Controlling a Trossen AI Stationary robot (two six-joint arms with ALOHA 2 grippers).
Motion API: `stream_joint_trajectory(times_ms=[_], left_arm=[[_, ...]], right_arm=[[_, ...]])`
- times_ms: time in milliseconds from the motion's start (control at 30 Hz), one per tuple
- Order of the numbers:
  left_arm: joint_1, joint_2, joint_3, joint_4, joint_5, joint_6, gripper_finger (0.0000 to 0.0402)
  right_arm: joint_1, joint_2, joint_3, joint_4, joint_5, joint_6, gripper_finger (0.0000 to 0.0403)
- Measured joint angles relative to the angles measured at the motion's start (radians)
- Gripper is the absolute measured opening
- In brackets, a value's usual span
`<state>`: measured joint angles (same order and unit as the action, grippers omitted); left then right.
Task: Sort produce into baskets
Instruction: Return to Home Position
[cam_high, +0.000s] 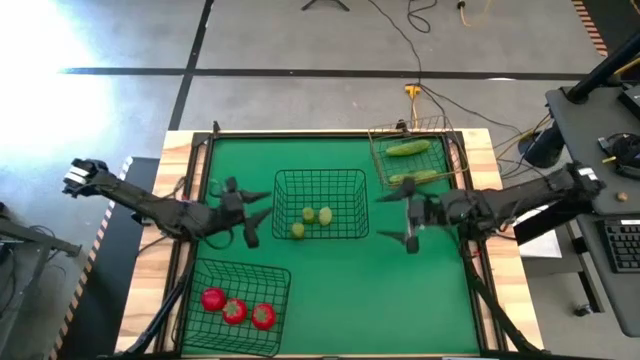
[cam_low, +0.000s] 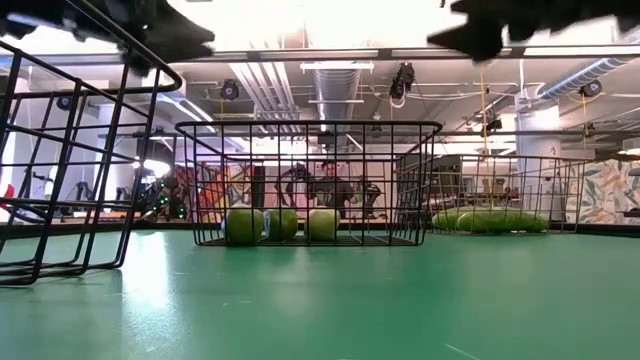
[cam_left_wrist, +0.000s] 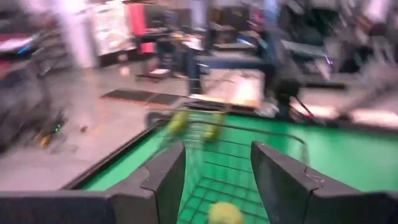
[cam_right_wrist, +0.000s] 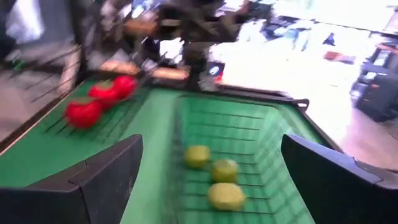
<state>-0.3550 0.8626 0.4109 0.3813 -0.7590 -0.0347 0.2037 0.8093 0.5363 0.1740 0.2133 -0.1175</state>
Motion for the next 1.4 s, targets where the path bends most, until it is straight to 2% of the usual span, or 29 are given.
stream_joint_trajectory(times_ms=[67, 200, 367, 433, 533, 667, 767, 867, 967, 1100, 1167, 1400], left_arm=[[0.002, -0.075, -0.049, -0.005, -0.044, -0.052, 0.0165], [0.022, -0.194, -0.174, 0.006, -0.036, -0.030, 0.0165], [0.031, -0.348, -0.350, 0.148, 0.131, 0.004, 0.0165], [0.043, -0.418, -0.401, 0.209, 0.165, 0.012, 0.0165], [0.077, -0.509, -0.384, 0.098, 0.191, -0.012, 0.0165], [0.146, -0.601, -0.387, 0.024, 0.309, 0.002, 0.0165], [0.201, -0.667, -0.400, -0.024, 0.372, 0.005, 0.0165], [0.243, -0.727, -0.400, -0.132, 0.396, -0.018, 0.0165], [0.270, -0.767, -0.400, -0.213, 0.422, -0.055, 0.0165], [0.287, -0.806, -0.400, -0.215, 0.556, -0.045, 0.0165], [0.300, -0.824, -0.401, -0.220, 0.596, -0.037, 0.0165], [0.368, -0.854, -0.401, -0.335, 0.588, -0.051, 0.0165]], right_arm=[[-0.078, -0.035, -0.082, 0.100, -0.044, 0.021, 0.0376], [-0.205, -0.104, -0.198, 0.157, -0.112, 0.033, 0.0376], [-0.223, -0.327, -0.327, 0.152, -0.118, 0.028, 0.0376], [-0.222, -0.441, -0.376, 0.140, -0.120, 0.029, 0.0376], [-0.228, -0.612, -0.446, 0.092, -0.118, 0.064, 0.0376], [-0.231, -0.808, -0.505, -0.034, -0.136, 0.124, 0.0376], [-0.230, -0.806, -0.512, -0.146, -0.186, 0.144, 0.0375], [-0.231, -0.782, -0.516, -0.123, -0.274, 0.153, 0.0360], [-0.231, -0.786, -0.523, -0.100, -0.318, 0.170, 0.0332], [-0.231, -0.797, -0.523, -0.111, -0.285, 0.158, 0.0272], [-0.231, -0.797, -0.523, -0.112, -0.281, 0.152, 0.0234], [-0.256, -0.795, -0.524, -0.122, -0.264, 0.152, 0.0068]])
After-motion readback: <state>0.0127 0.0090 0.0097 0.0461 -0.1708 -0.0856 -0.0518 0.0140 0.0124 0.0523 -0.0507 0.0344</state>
